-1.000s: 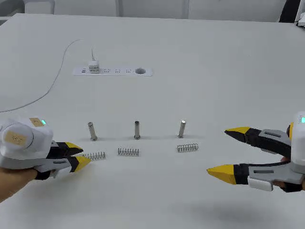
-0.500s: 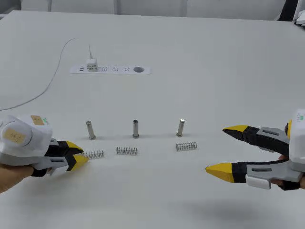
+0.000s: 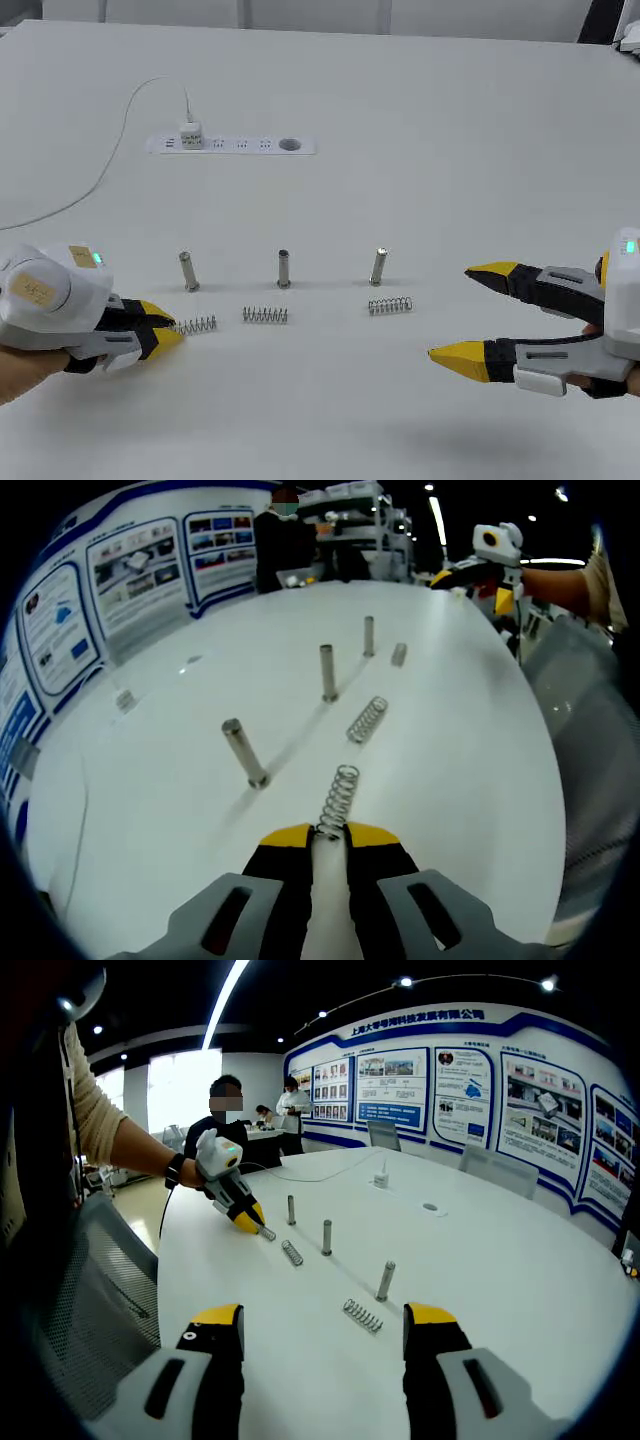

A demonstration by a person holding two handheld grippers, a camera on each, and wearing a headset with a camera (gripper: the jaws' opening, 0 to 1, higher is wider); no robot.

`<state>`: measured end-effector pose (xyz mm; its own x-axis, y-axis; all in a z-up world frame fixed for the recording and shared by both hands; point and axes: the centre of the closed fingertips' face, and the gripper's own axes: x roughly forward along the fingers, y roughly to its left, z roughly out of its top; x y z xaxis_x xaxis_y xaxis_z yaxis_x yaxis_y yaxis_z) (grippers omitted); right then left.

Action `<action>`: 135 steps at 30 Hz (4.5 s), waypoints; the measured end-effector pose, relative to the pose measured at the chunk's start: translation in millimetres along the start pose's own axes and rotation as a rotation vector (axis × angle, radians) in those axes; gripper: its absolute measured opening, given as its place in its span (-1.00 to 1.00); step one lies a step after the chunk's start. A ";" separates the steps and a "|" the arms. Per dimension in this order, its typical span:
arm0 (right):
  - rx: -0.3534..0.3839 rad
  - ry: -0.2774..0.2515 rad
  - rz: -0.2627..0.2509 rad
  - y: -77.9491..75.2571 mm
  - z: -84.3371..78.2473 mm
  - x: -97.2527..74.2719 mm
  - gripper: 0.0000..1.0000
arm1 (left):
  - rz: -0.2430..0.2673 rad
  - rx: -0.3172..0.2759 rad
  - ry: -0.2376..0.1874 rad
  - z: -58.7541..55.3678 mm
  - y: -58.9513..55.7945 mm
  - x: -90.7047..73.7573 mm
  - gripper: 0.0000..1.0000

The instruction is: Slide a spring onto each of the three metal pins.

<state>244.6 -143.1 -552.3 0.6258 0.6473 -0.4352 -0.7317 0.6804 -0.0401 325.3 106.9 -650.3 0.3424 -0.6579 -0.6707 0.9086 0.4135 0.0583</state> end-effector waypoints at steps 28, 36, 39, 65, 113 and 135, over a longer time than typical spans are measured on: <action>-0.019 0.008 0.040 9.6 2.3 7.8 0.24 | -0.016 0.017 -0.009 4.2 -13.1 -9.3 -0.80; -0.033 0.013 0.069 17.0 6.2 15.0 0.19 | -0.035 0.036 -0.035 17.0 -24.4 -10.0 -0.80; -0.040 0.014 0.082 19.4 8.6 19.5 0.16 | -0.040 0.042 -0.044 21.6 -28.1 -9.8 -0.80; -0.081 0.049 0.278 57.4 13.3 90.2 -0.14 | -0.076 0.088 -0.110 51.2 -53.5 -9.2 -0.80; -0.169 0.060 0.404 89.6 20.3 110.0 -0.74 | -0.190 0.161 -0.187 95.6 -96.8 -6.1 -0.80; -0.194 0.058 0.411 88.6 17.6 107.7 -0.76 | -0.234 0.107 -0.274 125.6 -108.2 -16.4 -0.81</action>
<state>252.0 -7.0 -587.0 0.2612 0.8258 -0.4998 -0.9566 0.2909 -0.0193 251.4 -6.2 -552.8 0.1609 -0.8770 -0.4528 0.9847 0.1737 0.0134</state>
